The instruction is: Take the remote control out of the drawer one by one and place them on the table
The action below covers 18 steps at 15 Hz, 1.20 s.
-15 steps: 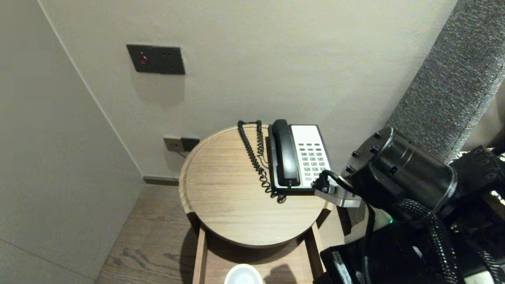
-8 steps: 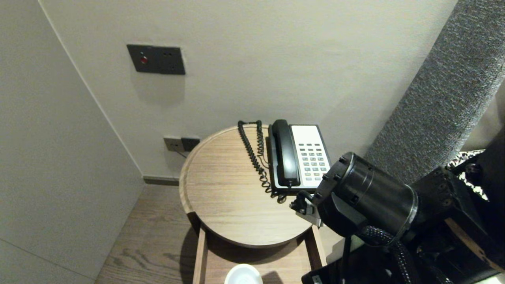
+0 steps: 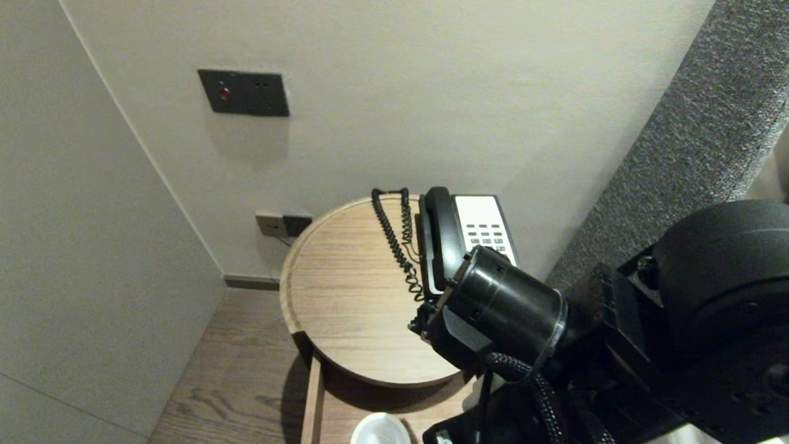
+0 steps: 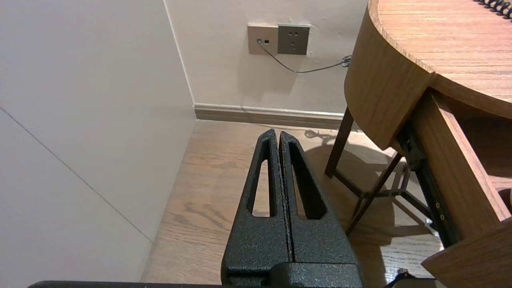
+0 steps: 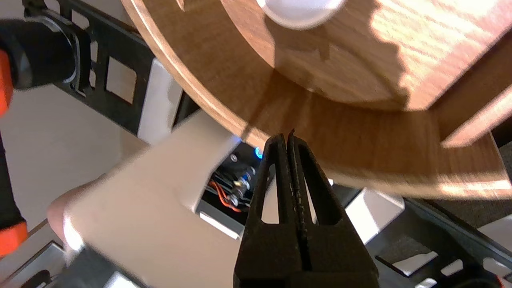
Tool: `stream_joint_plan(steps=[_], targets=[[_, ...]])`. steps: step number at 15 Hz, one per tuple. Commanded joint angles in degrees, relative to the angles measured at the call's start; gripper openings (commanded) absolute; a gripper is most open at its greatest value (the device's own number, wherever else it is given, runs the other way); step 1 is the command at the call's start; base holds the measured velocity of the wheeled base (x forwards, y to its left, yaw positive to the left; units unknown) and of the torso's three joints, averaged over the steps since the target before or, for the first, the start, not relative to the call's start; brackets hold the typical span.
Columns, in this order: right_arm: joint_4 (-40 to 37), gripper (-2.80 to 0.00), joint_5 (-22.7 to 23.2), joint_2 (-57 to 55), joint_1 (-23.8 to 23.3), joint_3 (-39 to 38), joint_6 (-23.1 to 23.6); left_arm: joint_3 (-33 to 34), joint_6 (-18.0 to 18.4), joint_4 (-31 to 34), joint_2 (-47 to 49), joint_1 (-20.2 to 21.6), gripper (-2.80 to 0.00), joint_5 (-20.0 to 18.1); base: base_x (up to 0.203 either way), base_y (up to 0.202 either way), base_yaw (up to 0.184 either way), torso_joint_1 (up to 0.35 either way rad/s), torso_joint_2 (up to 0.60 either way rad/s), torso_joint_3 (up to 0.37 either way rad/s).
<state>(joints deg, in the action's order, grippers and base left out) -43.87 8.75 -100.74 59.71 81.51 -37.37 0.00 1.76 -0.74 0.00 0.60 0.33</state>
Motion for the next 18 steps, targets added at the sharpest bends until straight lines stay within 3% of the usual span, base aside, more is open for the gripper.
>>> stream_joint_plan(steps=[1,2,10,12,18], targets=[[-1.6,-2.8,0.0,-4.5,0.8,4.3,-0.2,0.0,0.0,0.0,-0.2,0.0,-2.8,0.0,0.0,0.0,0.0,0.0,0.0,0.0],[-2.7,0.0,0.0,-5.5,1.0,6.1,-0.2,0.0,0.0,0.0,-0.2,0.0,-2.8,0.0,0.0,0.0,0.0,0.0,0.0,0.0],[-11.7,0.0,0.1,-14.0,2.8,17.8,-0.6,0.0,0.0,0.0,-0.2,0.0,-2.8,0.0,0.0,0.0,0.0,0.0,0.0,0.0],[-12.5,0.0,0.1,-17.4,2.9,21.1,-3.4,0.0,0.0,0.0,-0.1,0.0,-2.8,0.0,0.0,0.0,0.0,0.0,0.0,0.0],[-12.7,0.0,0.0,-20.6,3.0,22.3,-4.4,0.0,0.0,0.0,-0.1,0.0,-2.8,0.0,0.0,0.0,0.0,0.0,0.0,0.0]])
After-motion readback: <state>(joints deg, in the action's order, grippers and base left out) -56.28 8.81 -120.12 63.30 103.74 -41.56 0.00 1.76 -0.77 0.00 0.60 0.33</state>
